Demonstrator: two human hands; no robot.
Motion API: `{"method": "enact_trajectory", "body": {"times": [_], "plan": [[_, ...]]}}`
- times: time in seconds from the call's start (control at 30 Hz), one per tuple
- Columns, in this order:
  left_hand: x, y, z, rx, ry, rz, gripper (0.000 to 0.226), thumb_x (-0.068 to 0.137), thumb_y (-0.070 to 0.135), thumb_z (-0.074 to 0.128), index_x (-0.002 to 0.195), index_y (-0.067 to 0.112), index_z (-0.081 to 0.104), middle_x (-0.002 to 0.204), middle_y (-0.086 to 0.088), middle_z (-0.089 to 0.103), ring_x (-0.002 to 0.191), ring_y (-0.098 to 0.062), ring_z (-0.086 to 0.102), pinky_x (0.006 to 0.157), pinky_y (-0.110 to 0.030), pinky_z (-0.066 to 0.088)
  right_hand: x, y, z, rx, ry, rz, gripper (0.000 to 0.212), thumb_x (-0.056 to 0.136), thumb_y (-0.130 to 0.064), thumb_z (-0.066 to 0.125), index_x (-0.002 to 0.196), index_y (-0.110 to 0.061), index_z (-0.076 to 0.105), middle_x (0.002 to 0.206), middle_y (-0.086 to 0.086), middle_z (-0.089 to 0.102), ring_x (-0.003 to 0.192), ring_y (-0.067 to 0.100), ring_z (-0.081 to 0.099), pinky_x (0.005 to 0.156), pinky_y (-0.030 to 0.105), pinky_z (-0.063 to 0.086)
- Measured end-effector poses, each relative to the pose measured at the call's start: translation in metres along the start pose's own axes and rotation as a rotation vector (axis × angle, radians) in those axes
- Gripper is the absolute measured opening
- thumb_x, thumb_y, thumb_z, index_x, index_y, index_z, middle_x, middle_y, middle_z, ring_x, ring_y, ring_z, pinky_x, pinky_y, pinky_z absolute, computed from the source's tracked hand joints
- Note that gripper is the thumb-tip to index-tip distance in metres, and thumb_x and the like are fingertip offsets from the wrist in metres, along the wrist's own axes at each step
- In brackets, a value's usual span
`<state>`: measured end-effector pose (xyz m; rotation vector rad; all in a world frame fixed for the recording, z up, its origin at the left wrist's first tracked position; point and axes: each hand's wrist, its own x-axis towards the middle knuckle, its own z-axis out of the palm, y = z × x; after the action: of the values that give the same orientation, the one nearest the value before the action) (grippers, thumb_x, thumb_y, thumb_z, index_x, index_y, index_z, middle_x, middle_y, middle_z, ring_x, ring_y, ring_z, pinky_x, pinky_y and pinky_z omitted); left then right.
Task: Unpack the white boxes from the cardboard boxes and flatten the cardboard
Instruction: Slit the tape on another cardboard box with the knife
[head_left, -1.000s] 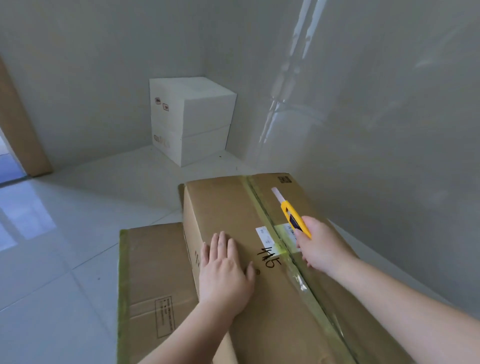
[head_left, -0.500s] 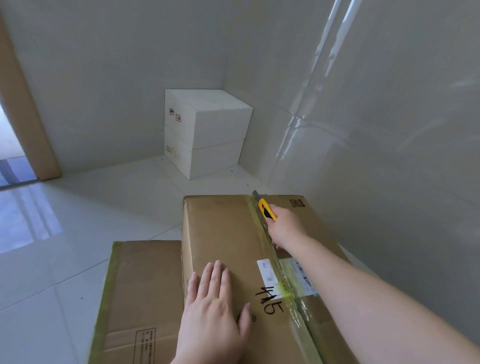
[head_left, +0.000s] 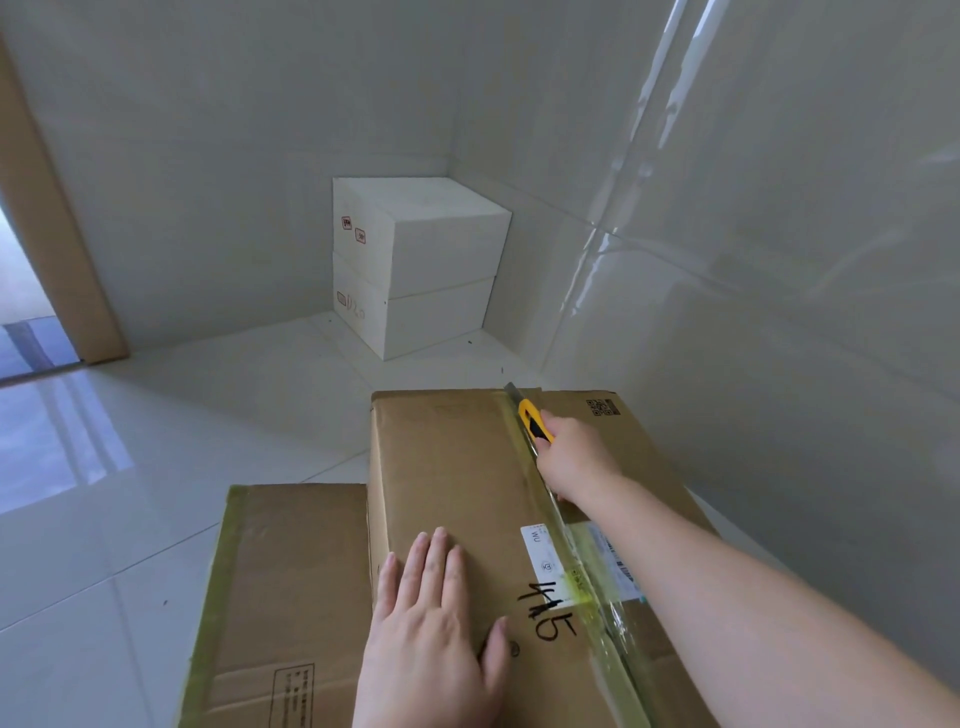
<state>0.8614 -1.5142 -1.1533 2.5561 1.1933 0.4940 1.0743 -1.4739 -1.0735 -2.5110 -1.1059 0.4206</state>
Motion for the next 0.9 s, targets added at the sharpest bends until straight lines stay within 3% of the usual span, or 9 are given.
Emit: {"method": "enact_trajectory", "body": {"times": [0.1,0.2,0.27,0.4,0.67,0.8,0.9], "plan": [[0.000,0.000,0.002,0.008,0.018,0.002,0.073,0.069,0.055,0.046,0.111,0.000,0.069,0.125,-0.015,0.062,0.118,-0.030,0.059,0.110,-0.038,0.013,-0.001,-0.006,-0.002,-0.074,-0.014,0.019,0.045,0.096,-0.009,0.041,0.141,-0.013,0.040,0.130,0.015,0.052,0.102,0.032,0.058,0.084,0.038,0.053],[-0.001,0.000,0.003,0.013,0.029,0.001,0.073,0.070,0.055,0.046,0.111,0.000,0.069,0.126,-0.015,0.062,0.118,-0.031,0.058,0.110,-0.037,0.013,-0.006,-0.008,0.000,-0.116,-0.015,0.021,0.047,0.093,-0.005,0.040,0.139,-0.013,0.041,0.124,0.014,0.055,0.090,0.030,0.056,0.077,0.034,0.053],[-0.001,-0.001,0.002,0.023,0.032,0.002,0.073,0.070,0.055,0.046,0.112,0.000,0.069,0.125,-0.015,0.062,0.118,-0.030,0.059,0.110,-0.037,0.013,-0.012,-0.006,0.002,-0.121,-0.020,0.016,0.046,0.093,-0.005,0.040,0.138,-0.013,0.040,0.120,0.014,0.056,0.084,0.028,0.056,0.072,0.036,0.055],[-0.002,-0.001,0.000,0.051,0.011,0.009,0.072,0.072,0.055,0.045,0.112,-0.001,0.069,0.125,-0.015,0.062,0.118,-0.030,0.059,0.110,-0.037,0.012,-0.023,-0.002,0.001,-0.140,-0.026,0.022,0.046,0.096,-0.006,0.038,0.141,-0.012,0.037,0.127,0.015,0.054,0.096,0.031,0.060,0.075,0.035,0.054],[-0.003,-0.001,-0.003,0.075,-0.060,0.006,0.072,0.075,0.056,0.044,0.114,0.000,0.068,0.127,-0.013,0.062,0.120,-0.029,0.058,0.109,-0.038,0.014,-0.026,0.002,-0.007,-0.130,-0.056,0.024,0.048,0.092,-0.005,0.040,0.139,-0.012,0.039,0.122,0.015,0.055,0.081,0.029,0.065,0.071,0.041,0.058],[-0.002,-0.002,-0.002,0.087,-0.021,0.007,0.072,0.075,0.056,0.044,0.115,0.001,0.067,0.127,-0.013,0.062,0.120,-0.028,0.057,0.109,-0.036,0.013,-0.034,0.007,-0.012,-0.108,-0.050,0.009,0.045,0.095,-0.009,0.040,0.140,-0.014,0.040,0.122,0.014,0.056,0.079,0.028,0.064,0.067,0.038,0.058],[-0.003,-0.001,-0.004,0.098,-0.076,0.000,0.070,0.075,0.056,0.045,0.114,0.003,0.068,0.126,-0.011,0.063,0.120,-0.026,0.058,0.109,-0.035,0.011,-0.045,0.019,-0.015,-0.012,-0.010,-0.021,0.045,0.098,-0.016,0.040,0.143,-0.019,0.036,0.119,0.011,0.056,0.077,0.025,0.062,0.064,0.035,0.054]]}}
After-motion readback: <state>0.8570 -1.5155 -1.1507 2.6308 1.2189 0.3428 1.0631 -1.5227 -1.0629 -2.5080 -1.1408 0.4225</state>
